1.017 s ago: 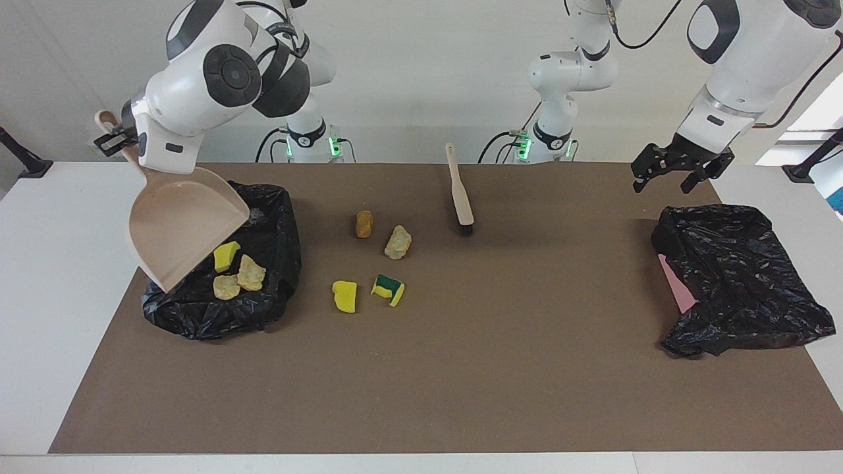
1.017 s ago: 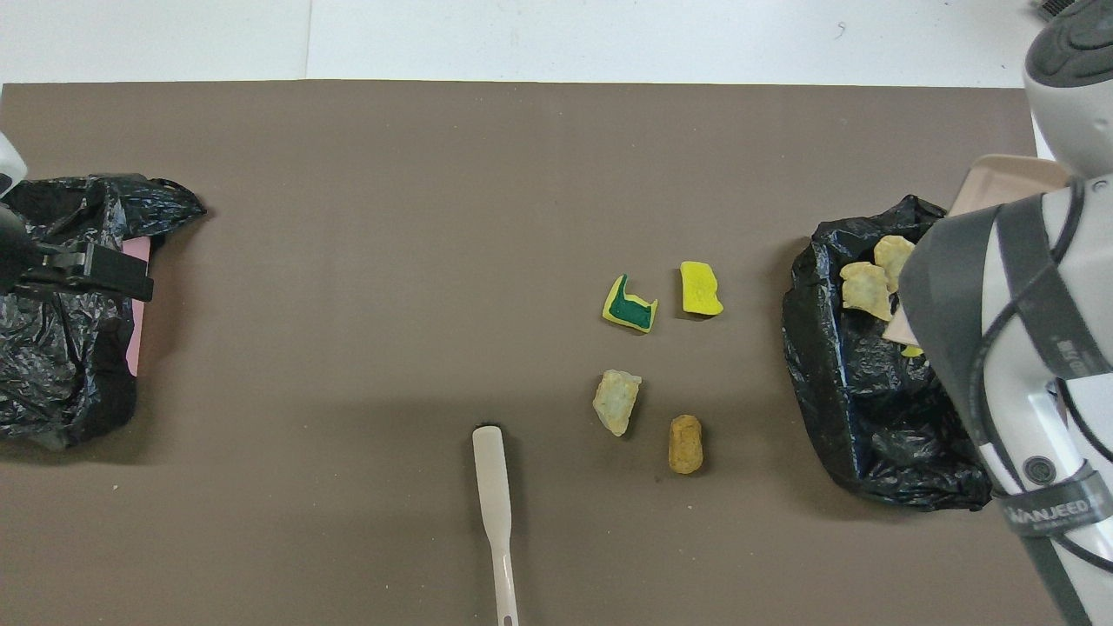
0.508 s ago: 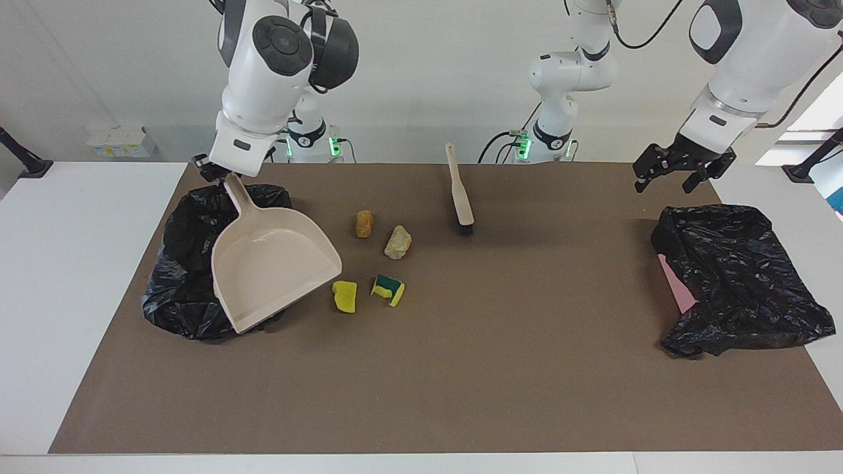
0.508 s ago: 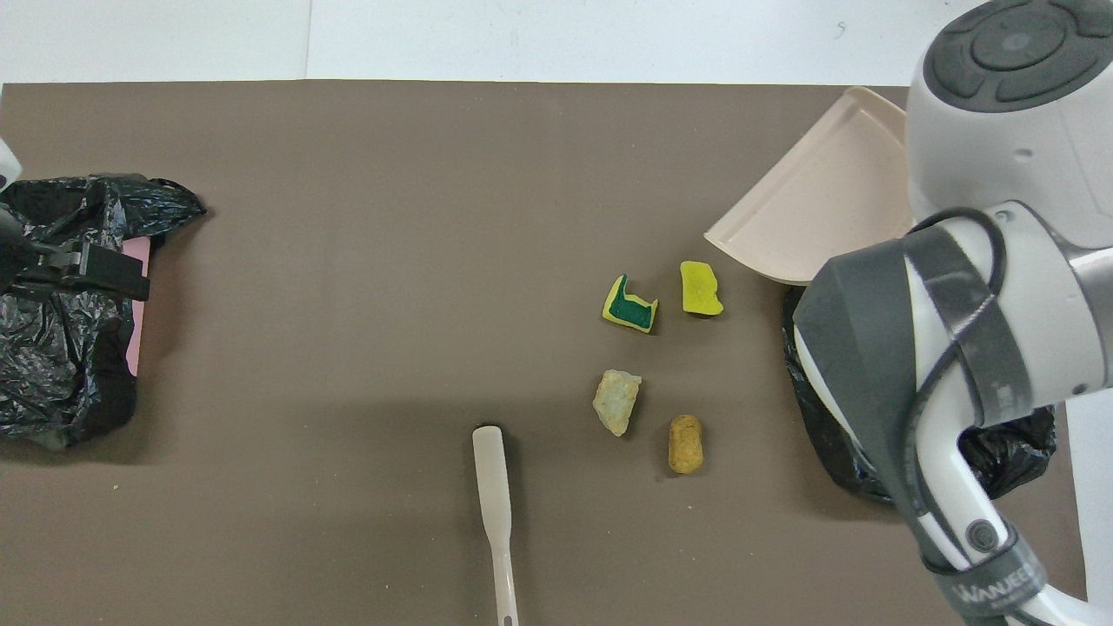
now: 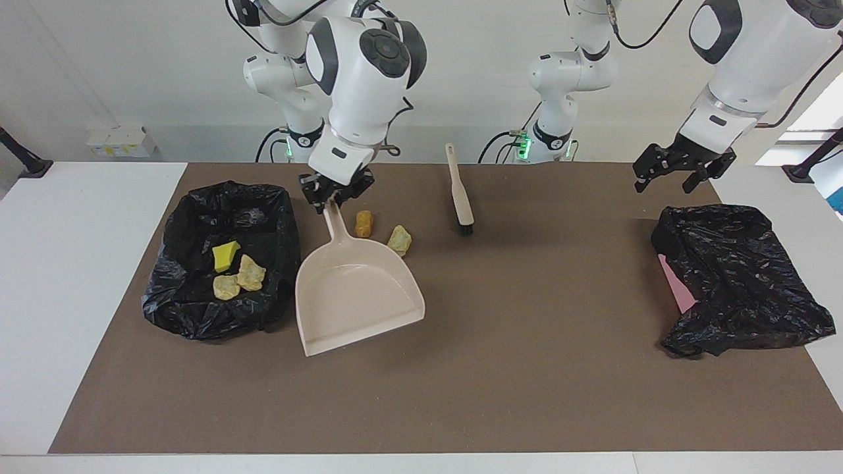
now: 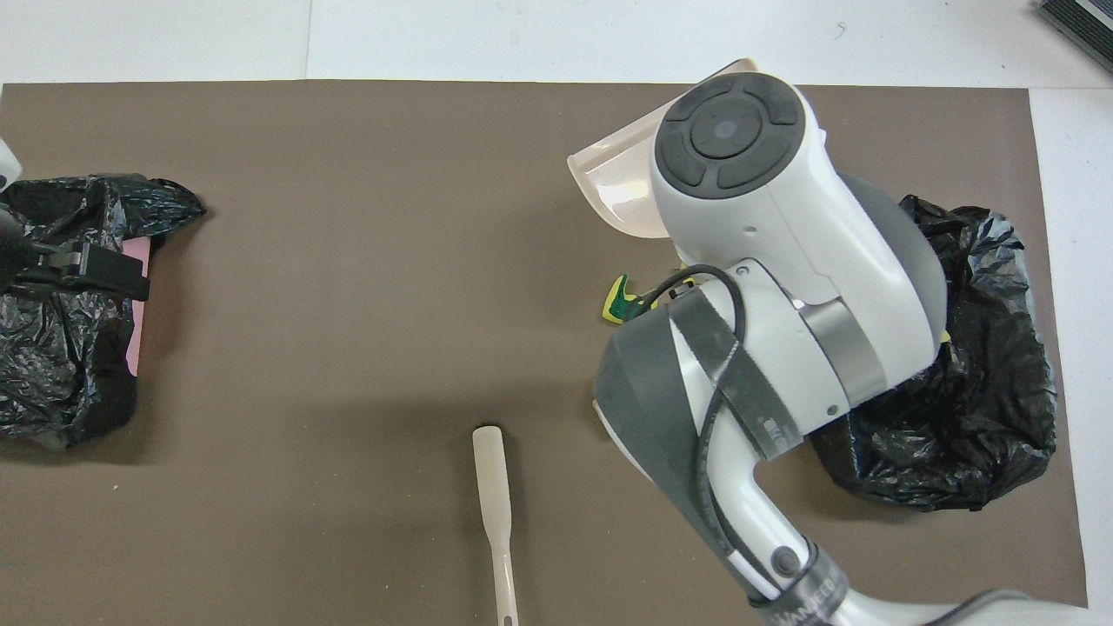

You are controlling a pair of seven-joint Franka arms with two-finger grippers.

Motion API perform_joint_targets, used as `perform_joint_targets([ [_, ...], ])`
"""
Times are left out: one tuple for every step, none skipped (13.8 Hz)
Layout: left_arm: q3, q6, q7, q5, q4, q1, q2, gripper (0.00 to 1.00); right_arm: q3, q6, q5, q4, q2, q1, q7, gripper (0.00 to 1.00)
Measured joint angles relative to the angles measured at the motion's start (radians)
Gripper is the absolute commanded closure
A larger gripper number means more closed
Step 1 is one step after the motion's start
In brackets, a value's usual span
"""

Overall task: Sweep and dump trash in bin
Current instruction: 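Carry the empty dustpan back to the mat center with the right gripper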

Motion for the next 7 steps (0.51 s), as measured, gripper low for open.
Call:
perform_joint_targets([
  [0.000,0.000,0.000,0.000,0.000,0.000,0.000,0.00,-0.001,0.023,0.051,0.015,0.020,0.000,0.055,1.00],
  [0.000,0.000,0.000,0.000,0.000,0.000,0.000,0.00,-0.001,0.048,0.087,0.026,0.035,0.000,0.095,1.00],
  [0.000,0.000,0.000,0.000,0.000,0.000,0.000,0.00,0.000,0.073,0.106,0.032,0.050,0.009,0.131,1.00],
  [0.000,0.000,0.000,0.000,0.000,0.000,0.000,0.00,0.001,0.103,0.121,0.037,0.066,0.029,0.179,1.00],
  [0.000,0.000,0.000,0.000,0.000,0.000,0.000,0.00,0.001,0.139,0.140,0.039,0.086,0.058,0.240,1.00],
  [0.000,0.000,0.000,0.000,0.000,0.000,0.000,0.00,0.001,0.175,0.164,0.041,0.110,0.088,0.294,1.00],
  [0.000,0.000,0.000,0.000,0.000,0.000,0.000,0.00,0.002,0.205,0.181,0.043,0.134,0.116,0.335,1.00],
])
